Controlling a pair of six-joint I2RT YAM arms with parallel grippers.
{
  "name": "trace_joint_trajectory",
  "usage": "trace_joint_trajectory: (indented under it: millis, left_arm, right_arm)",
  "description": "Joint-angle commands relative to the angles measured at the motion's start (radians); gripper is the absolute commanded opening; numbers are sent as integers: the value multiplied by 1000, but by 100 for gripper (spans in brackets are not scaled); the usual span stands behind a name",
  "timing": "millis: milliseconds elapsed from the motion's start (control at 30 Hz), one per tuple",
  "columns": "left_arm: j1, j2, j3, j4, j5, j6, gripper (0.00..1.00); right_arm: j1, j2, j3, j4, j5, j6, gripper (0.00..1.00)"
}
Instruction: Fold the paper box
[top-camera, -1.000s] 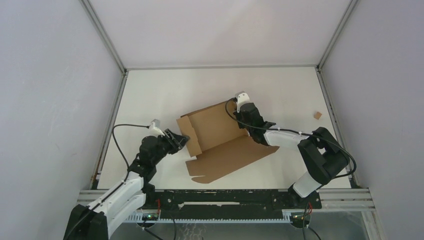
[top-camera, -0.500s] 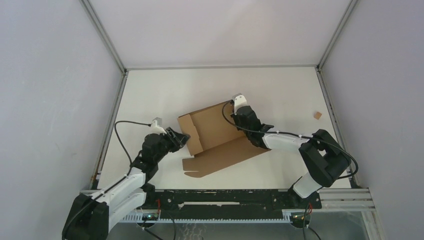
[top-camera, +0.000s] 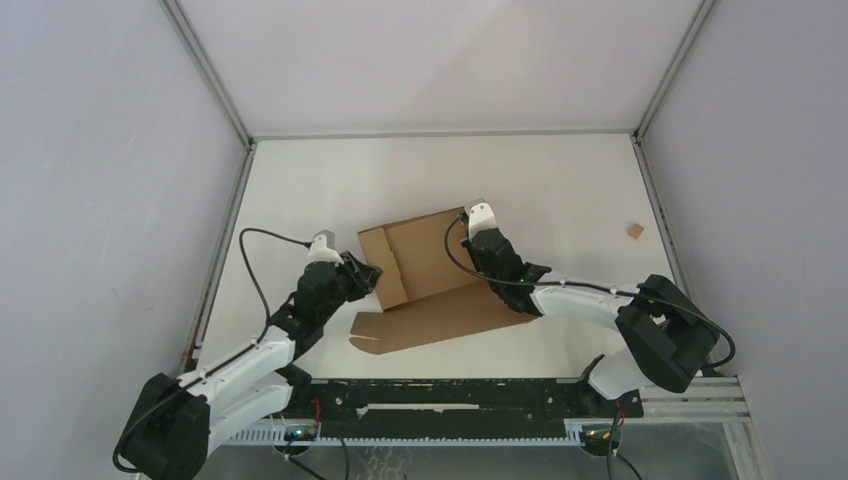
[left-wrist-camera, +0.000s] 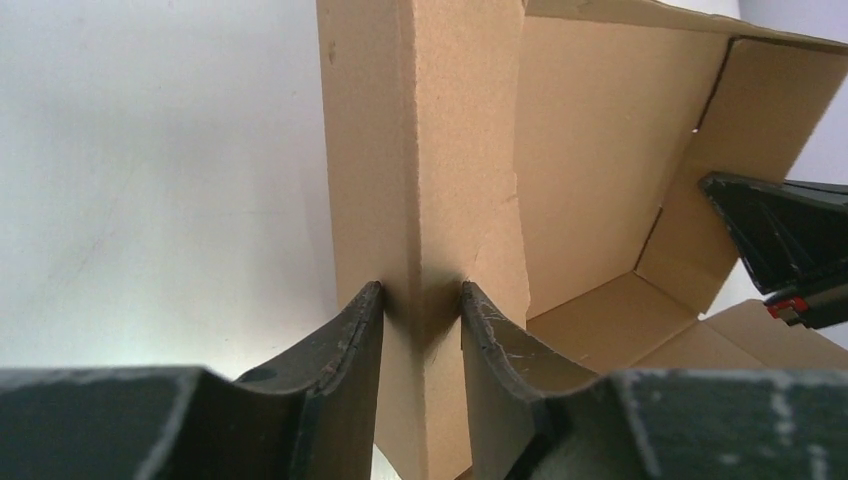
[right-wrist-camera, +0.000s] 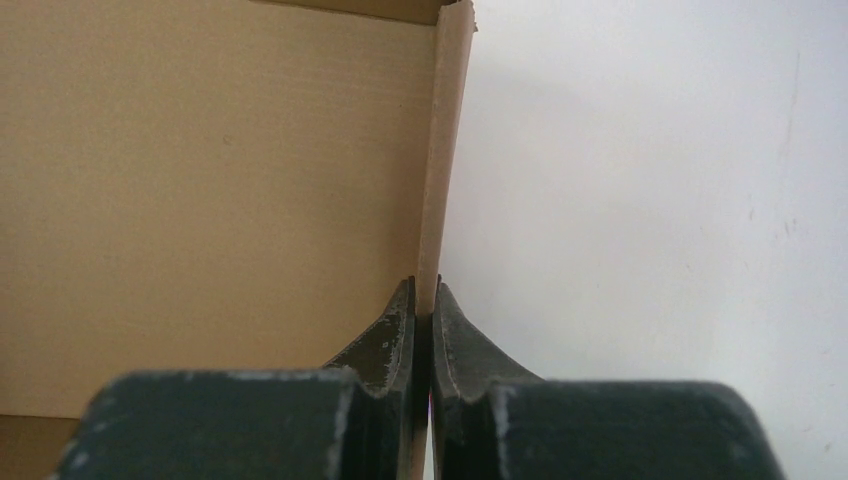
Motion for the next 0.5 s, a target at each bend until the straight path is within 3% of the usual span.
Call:
trace_joint_trajectory:
  millis: [0, 467]
  left_arm:
    - [-39, 6, 62, -73, -141, 60, 33]
    - [-126, -76, -8, -36, -315, 104, 32]
  right_arm:
    - [82, -58, -32, 65, -43, -13, 5]
    - [215, -113, -114, 127, 54, -30, 5]
